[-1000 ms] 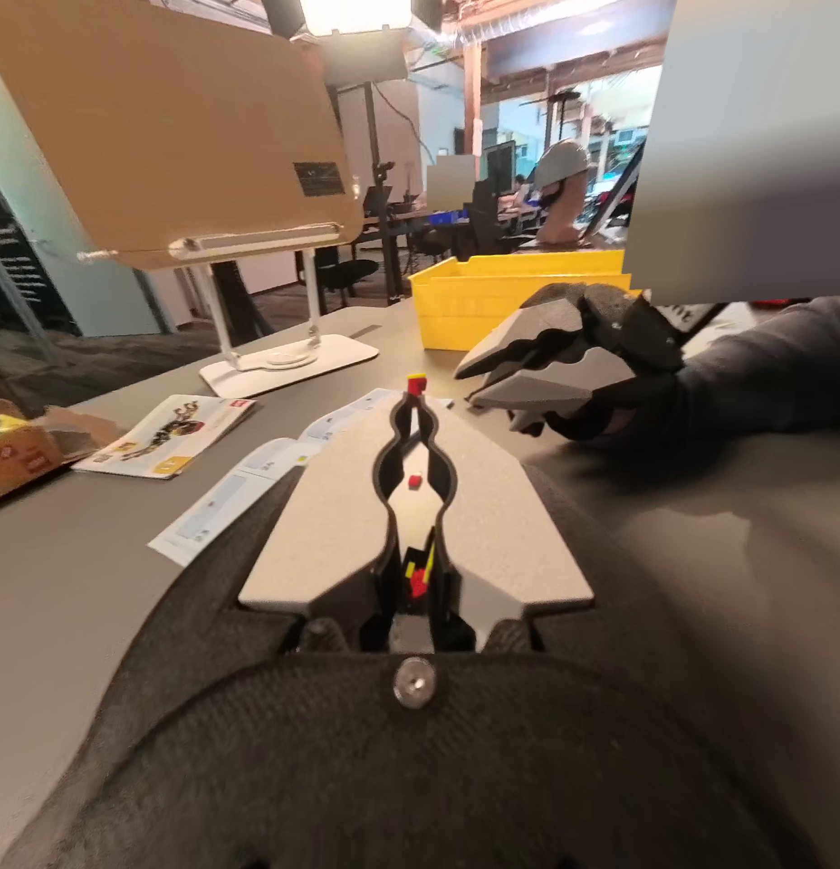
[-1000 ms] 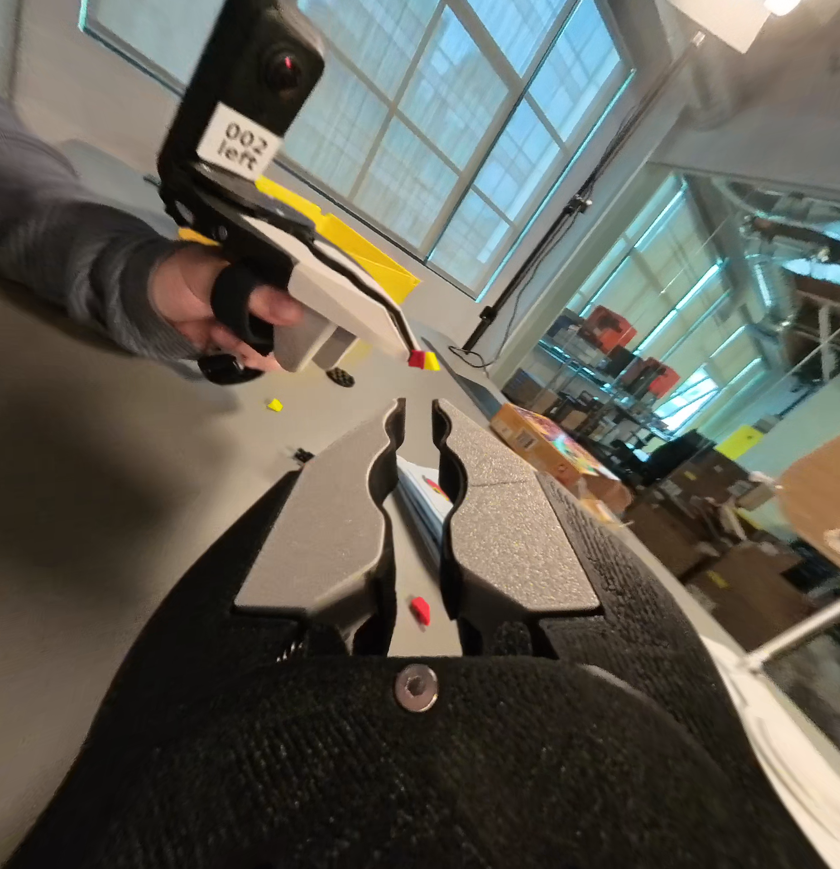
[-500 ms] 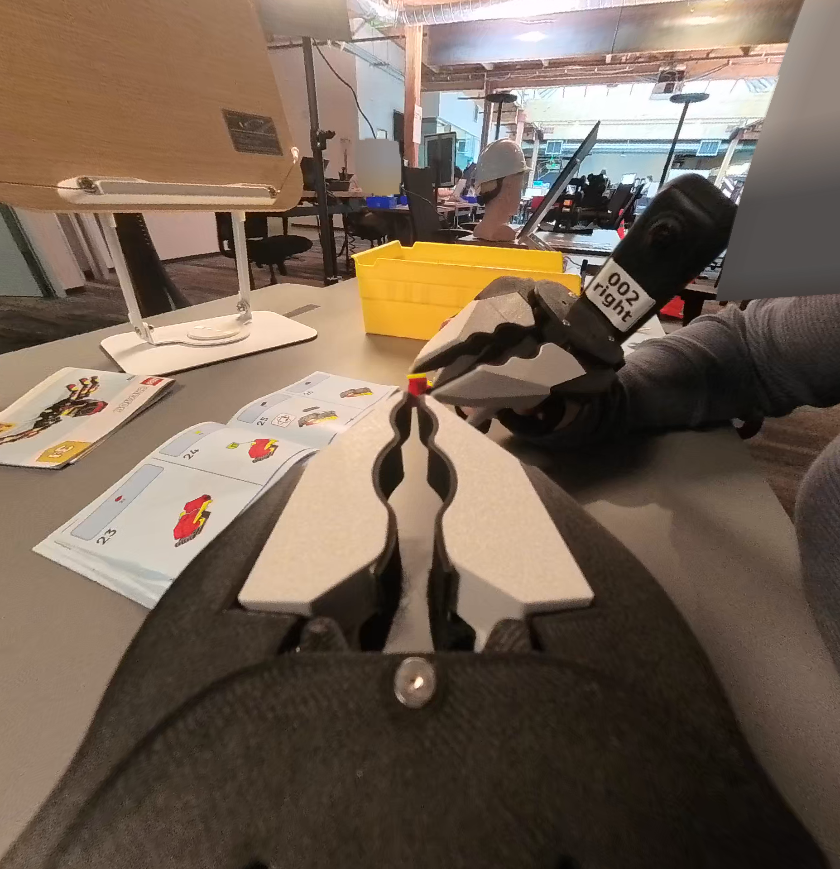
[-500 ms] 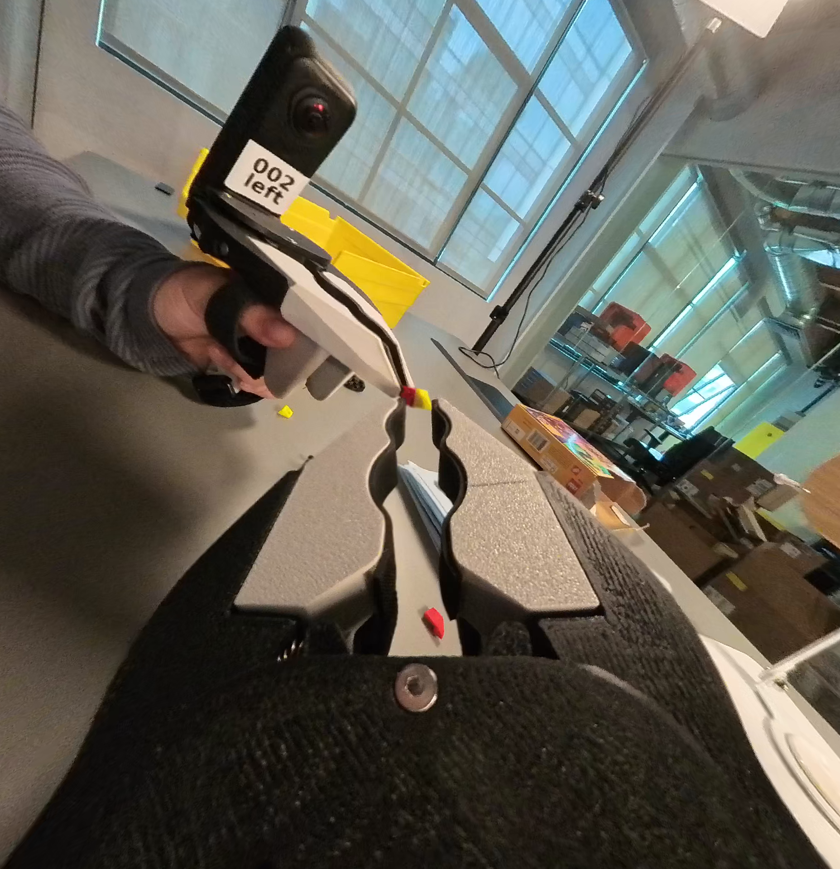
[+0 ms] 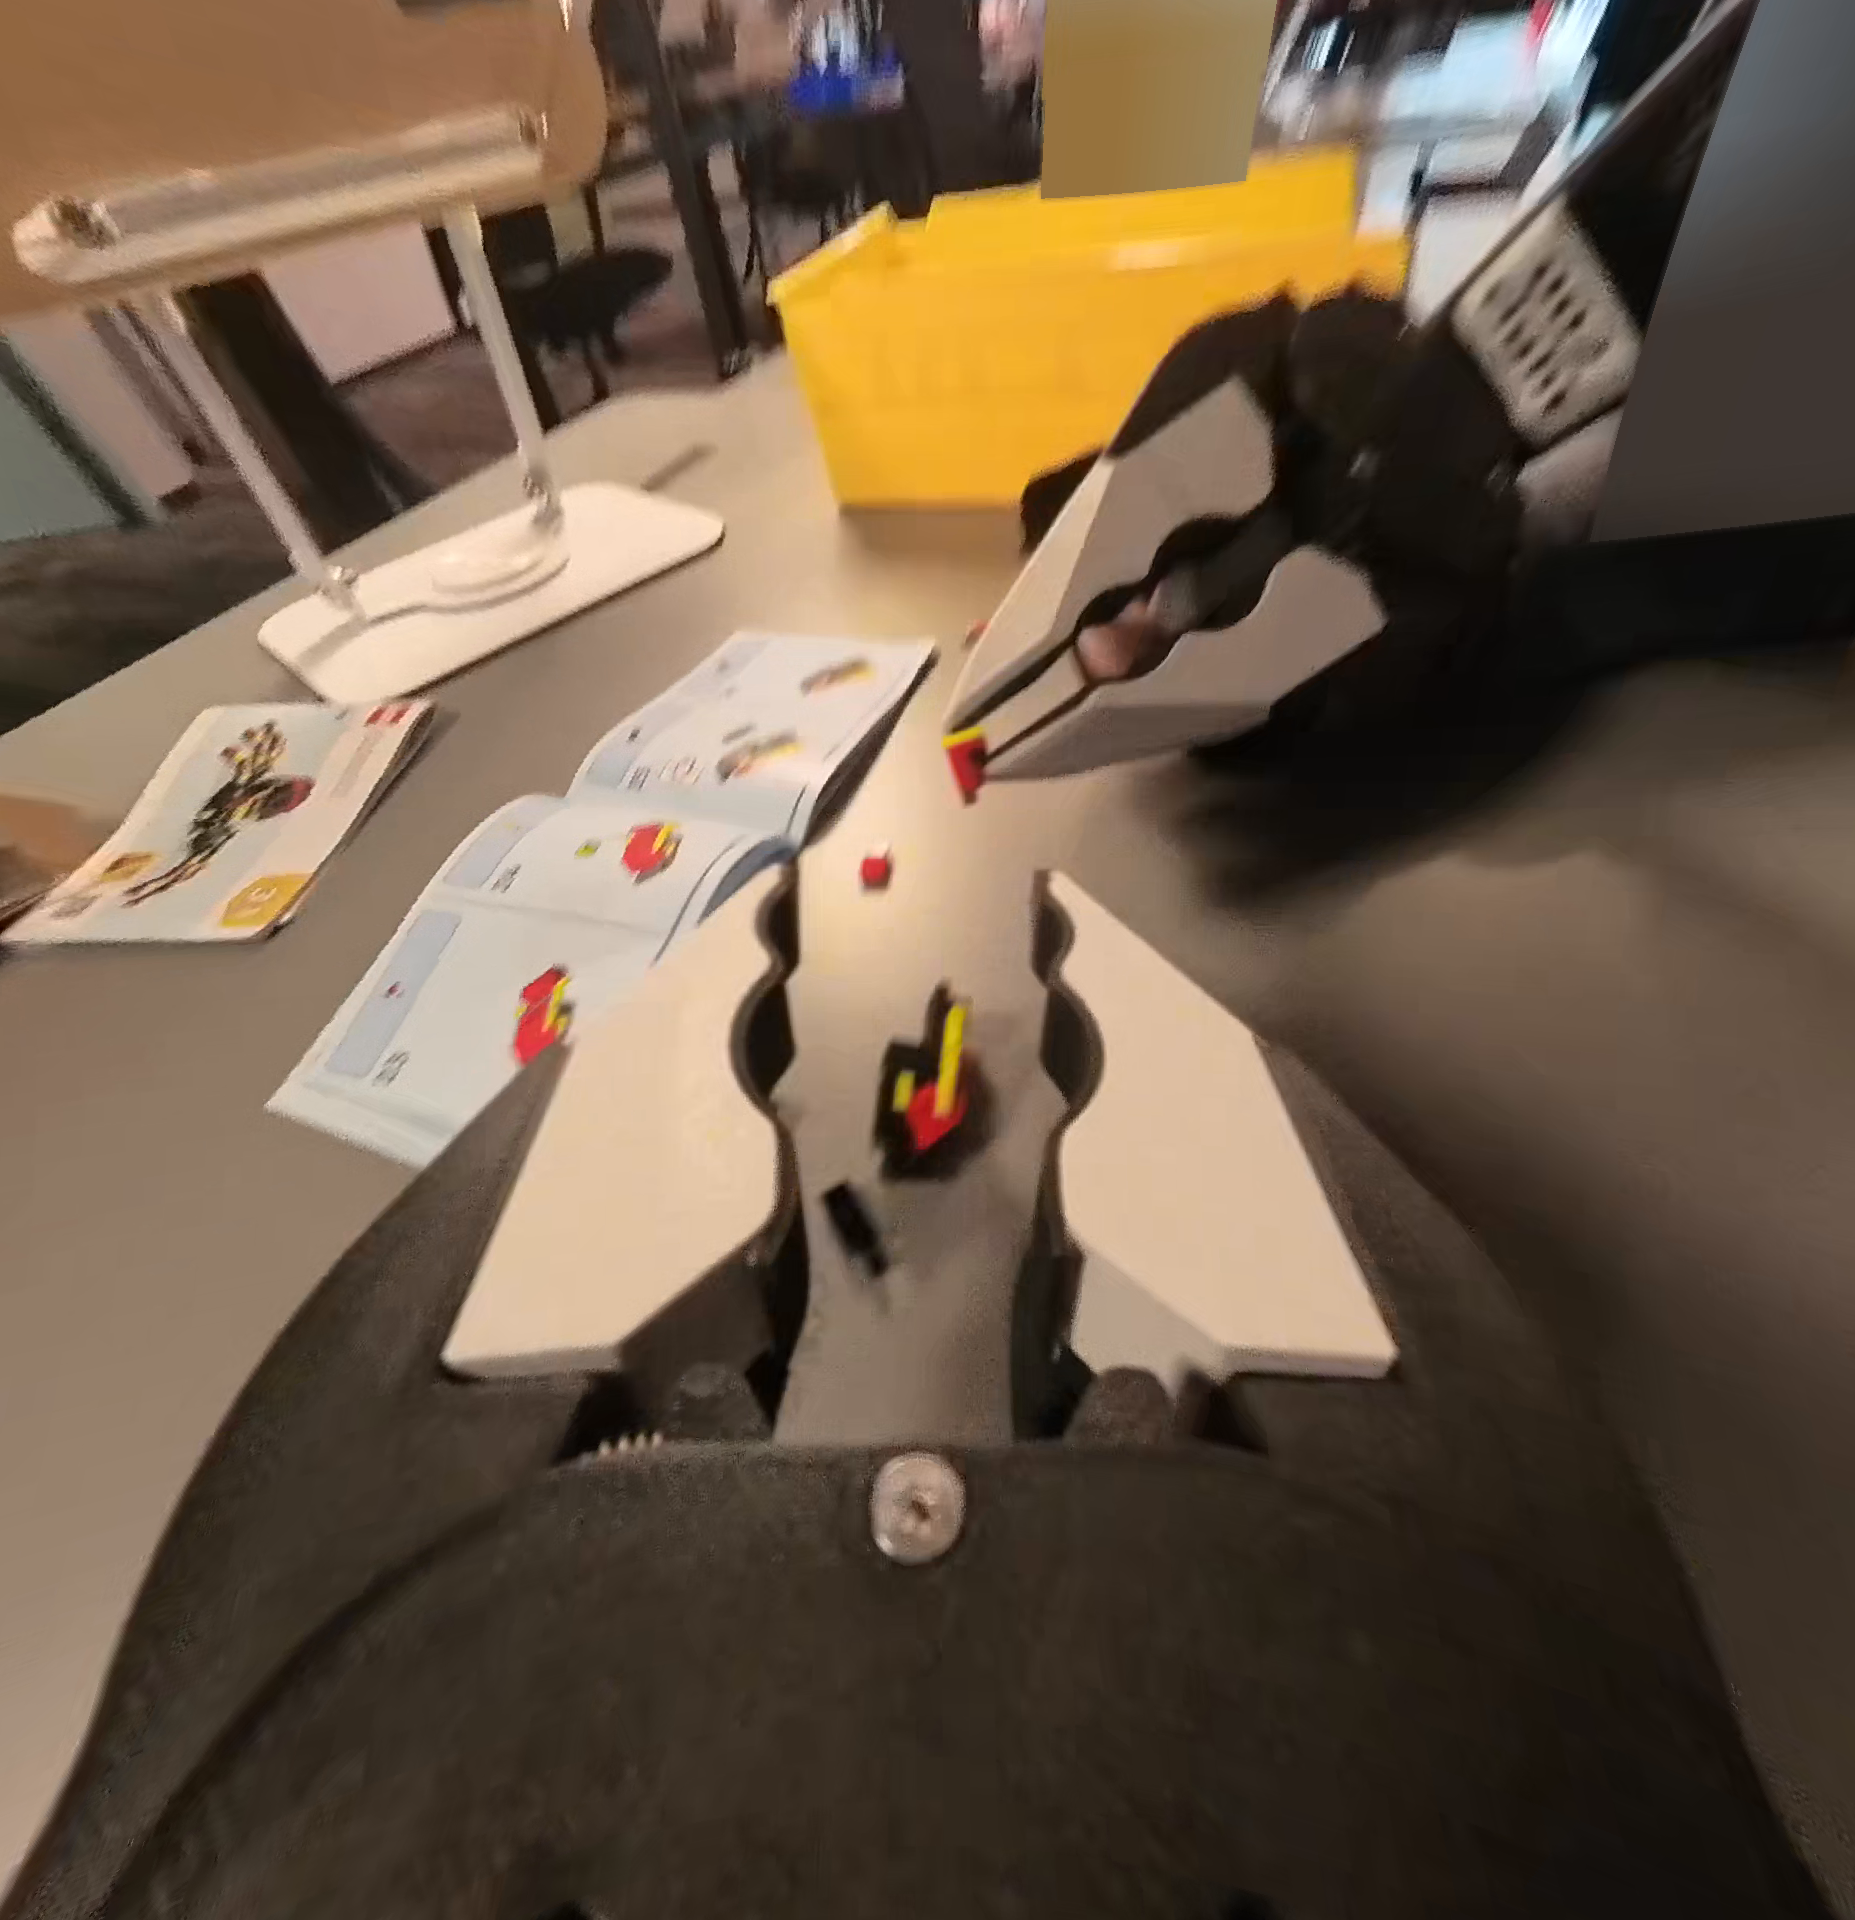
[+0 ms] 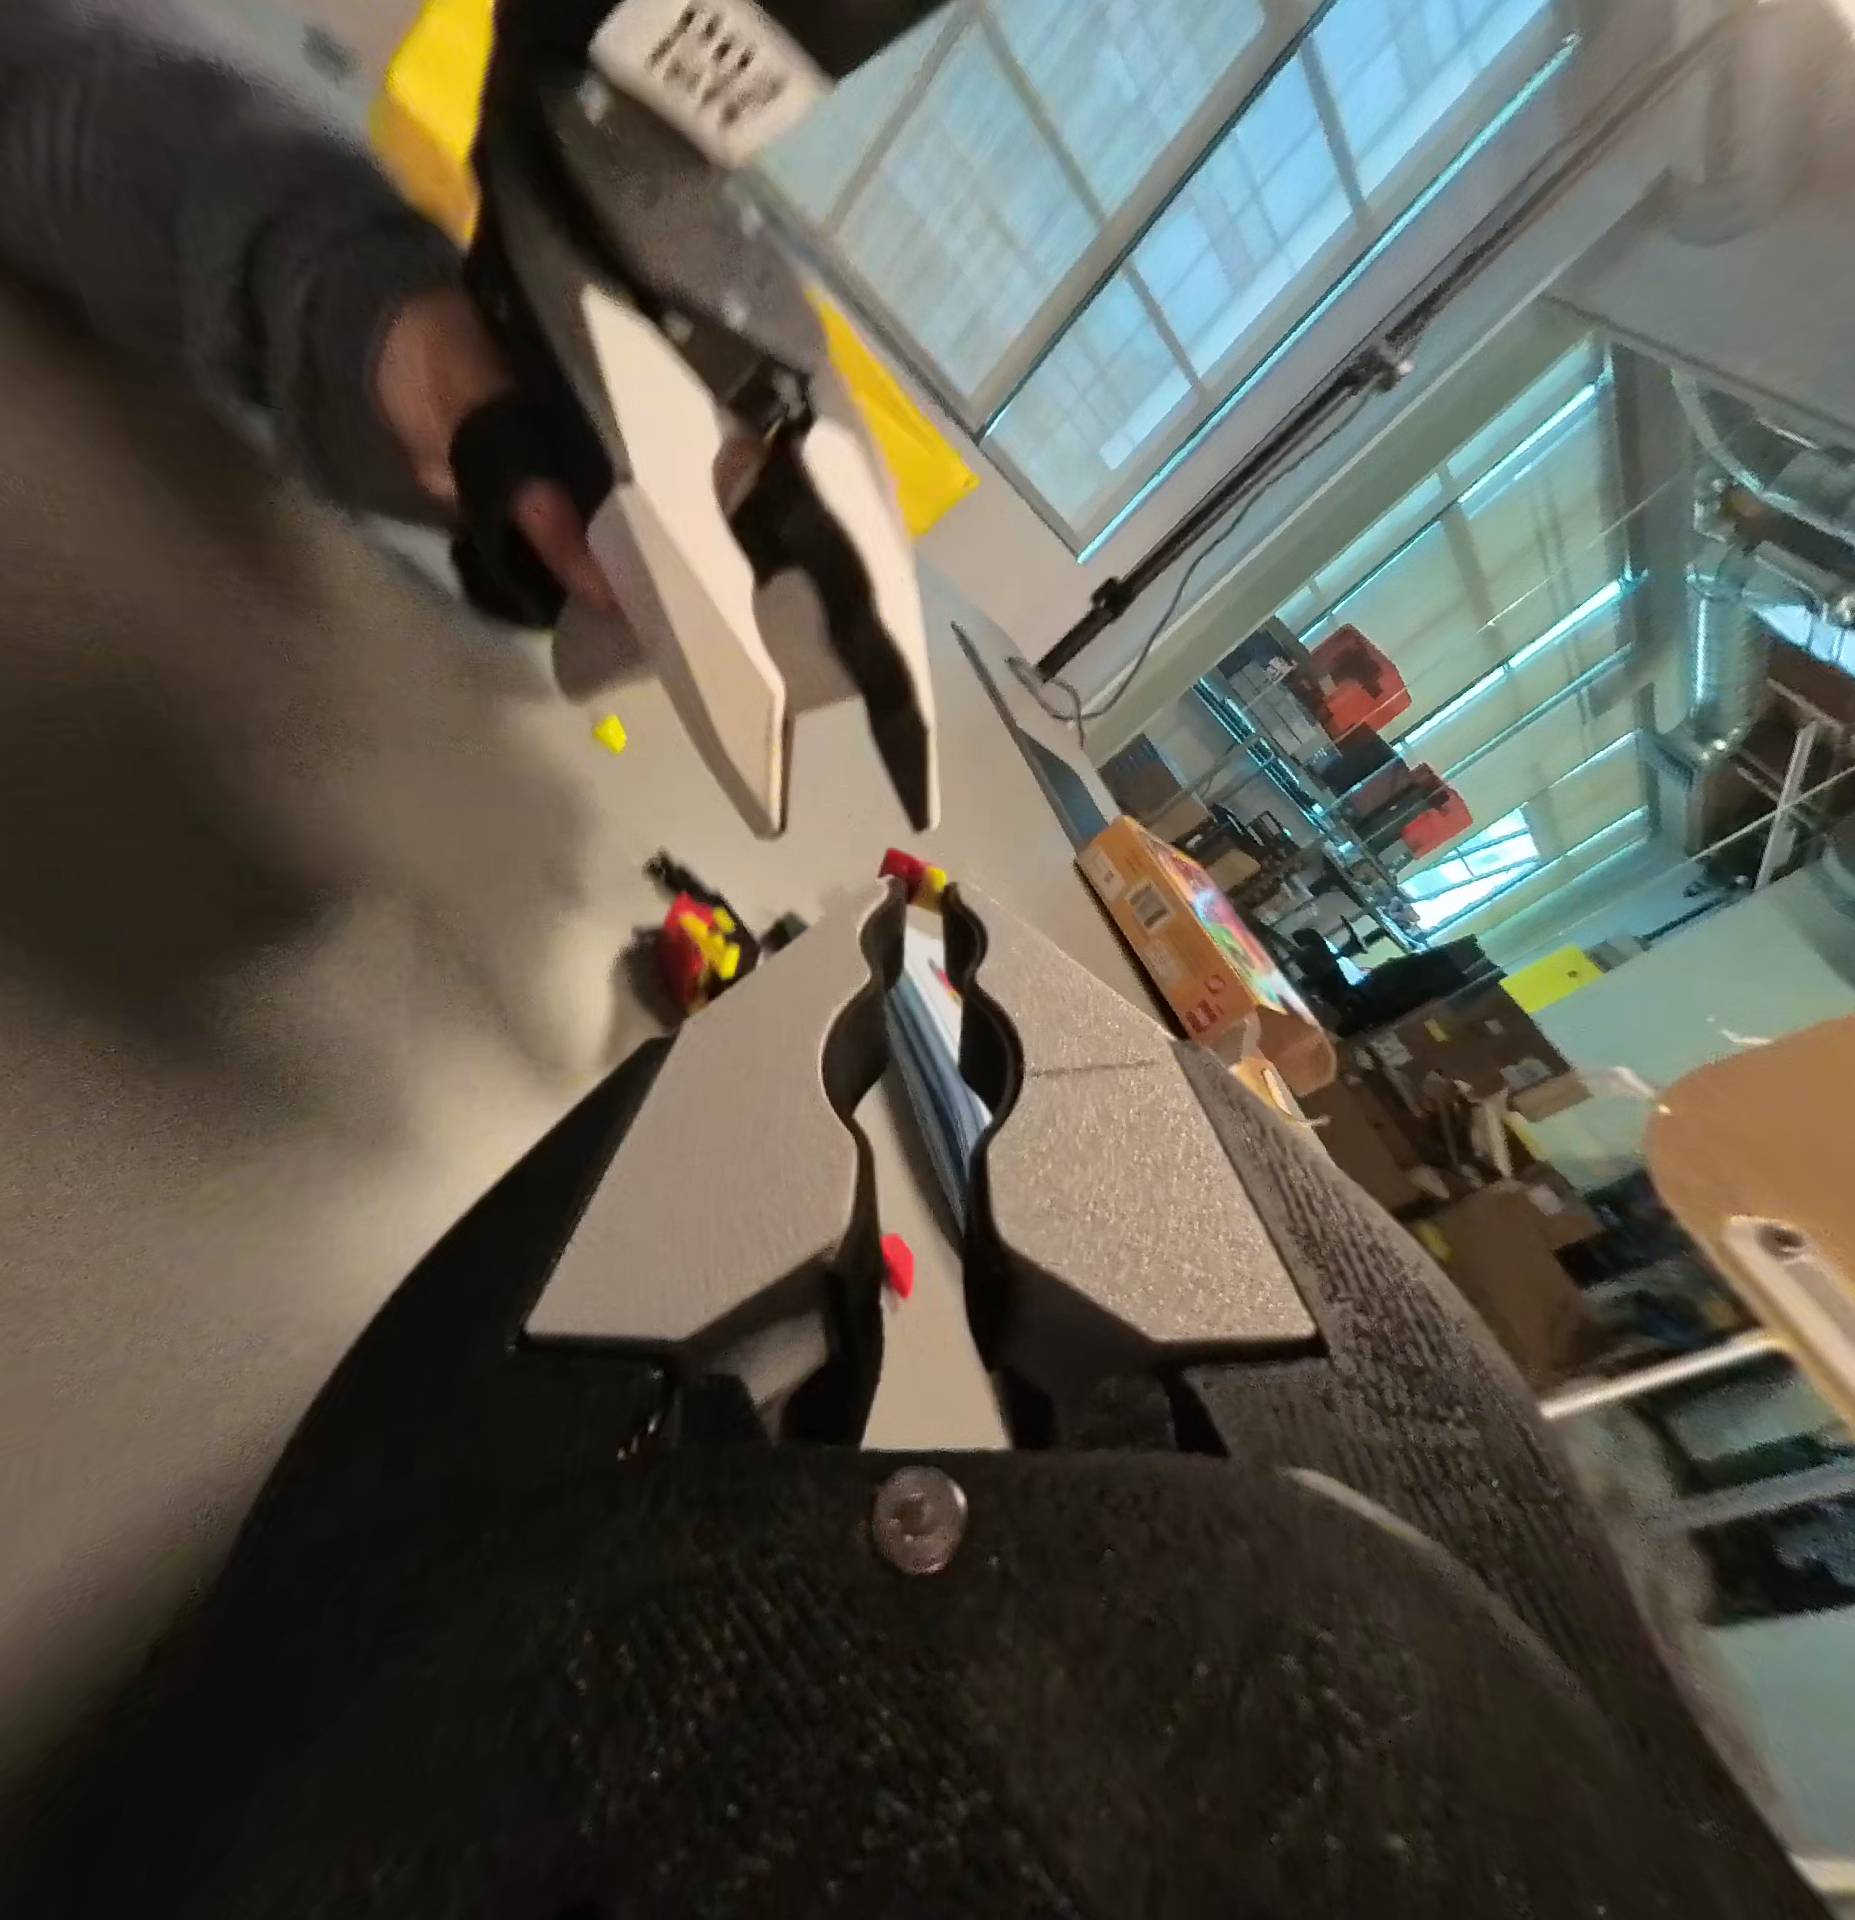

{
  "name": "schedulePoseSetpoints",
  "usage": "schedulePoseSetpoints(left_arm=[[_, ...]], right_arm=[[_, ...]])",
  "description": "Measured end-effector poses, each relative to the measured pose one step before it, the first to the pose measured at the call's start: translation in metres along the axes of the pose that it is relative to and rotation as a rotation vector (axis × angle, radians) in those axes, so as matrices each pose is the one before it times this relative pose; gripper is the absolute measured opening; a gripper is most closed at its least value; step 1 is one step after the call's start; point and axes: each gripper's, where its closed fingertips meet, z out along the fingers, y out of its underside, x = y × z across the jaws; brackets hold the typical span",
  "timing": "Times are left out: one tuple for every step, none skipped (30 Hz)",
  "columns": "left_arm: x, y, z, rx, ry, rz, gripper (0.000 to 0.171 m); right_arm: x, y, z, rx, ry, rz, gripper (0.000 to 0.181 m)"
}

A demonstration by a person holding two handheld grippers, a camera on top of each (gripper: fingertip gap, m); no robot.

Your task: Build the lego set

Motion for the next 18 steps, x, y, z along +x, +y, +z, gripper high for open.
schedulePoseSetpoints(left_arm=[[-0.00361,0.00717,-0.00148,-0.04870,-0.0145,0.0328,0.048],[-0.00091,0.00706,-0.00039,-0.04368,0.0013,0.0244,0.048],[0.00045,0.00788,0.00118,-0.04867,0.0089,0.0102,0.048],[0.00127,0.00783,0.00241,-0.04722,0.0134,0.0013,0.048],[0.00305,0.00740,0.00295,-0.04380,0.0248,-0.0023,0.046],[0.00218,0.00572,0.00314,-0.03261,0.0159,-0.0064,0.046],[0.00243,0.00392,0.00289,-0.02019,0.0145,0.0001,0.043],[0.00142,0.00308,0.00239,-0.01575,0.0065,0.0056,0.041],[0.00096,0.00252,0.00221,-0.01431,0.0010,0.0122,0.037],[-0.00002,0.00225,0.00220,-0.01612,-0.0047,0.0135,0.035],[-0.00053,0.00175,0.00209,-0.01744,-0.0082,0.0123,0.031],[-0.00094,0.00154,0.00193,-0.01526,-0.0104,0.0104,0.028],[-0.00053,0.00127,0.00177,-0.01332,-0.0063,0.0082,0.023],[-0.00082,0.00033,0.00118,-0.00667,-0.0078,0.0044,0.020],[-0.00032,-0.00026,0.00065,-0.00220,-0.0034,-0.0006,0.020],[0.00022,-0.00030,0.00027,-0.00336,0.0045,-0.0094,0.020],[0.00114,-0.00028,-0.00011,-0.00558,0.0127,-0.0183,0.020],[0.00165,-0.00008,-0.00048,-0.00951,0.0175,-0.0275,0.020]], right_arm=[[-0.00433,0.00519,0.00082,-0.0299,-0.0125,-0.0505,0.004],[-0.00534,0.00338,0.00127,-0.0226,-0.0161,-0.0440,0.004],[-0.00639,0.00271,0.00185,-0.0235,-0.0229,-0.0370,0.004],[-0.00552,0.00254,0.00227,-0.0261,-0.0164,-0.0342,0.005],[-0.00395,0.00173,0.00193,-0.0215,-0.0073,-0.0345,0.004],[-0.00386,0.00177,0.00167,-0.0203,-0.0084,-0.0320,0.005],[-0.00386,0.00200,0.00160,-0.0192,-0.0113,-0.0237,0.005],[-0.00313,0.00172,0.00140,-0.0153,-0.0102,-0.0167,0.005],[-0.00231,0.00123,0.00111,-0.0107,-0.0090,-0.0111,0.005],[-0.00141,0.00105,0.00086,-0.0085,-0.0057,-0.0043,0.005],[0.00015,0.00121,0.00073,-0.0093,0.0012,-0.0024,0.005],[0.00066,0.00111,0.00050,-0.0081,0.0042,-0.0030,0.005],[0.00036,0.00082,0.00042,-0.0065,0.0031,-0.0024,0.005],[0.00013,0.00085,0.00041,-0.0078,0.0024,-0.0060,0.005],[-0.00015,0.00064,0.00048,-0.0086,0.0024,-0.0120,0.005],[-0.00075,0.00017,0.00035,-0.0064,0.0005,-0.0159,0.005],[-0.00063,-0.00019,0.00035,-0.0071,0.0009,-0.0176,0.004],[-0.00045,-0.00041,0.00028,-0.0085,0.0015,-0.0177,0.005]])
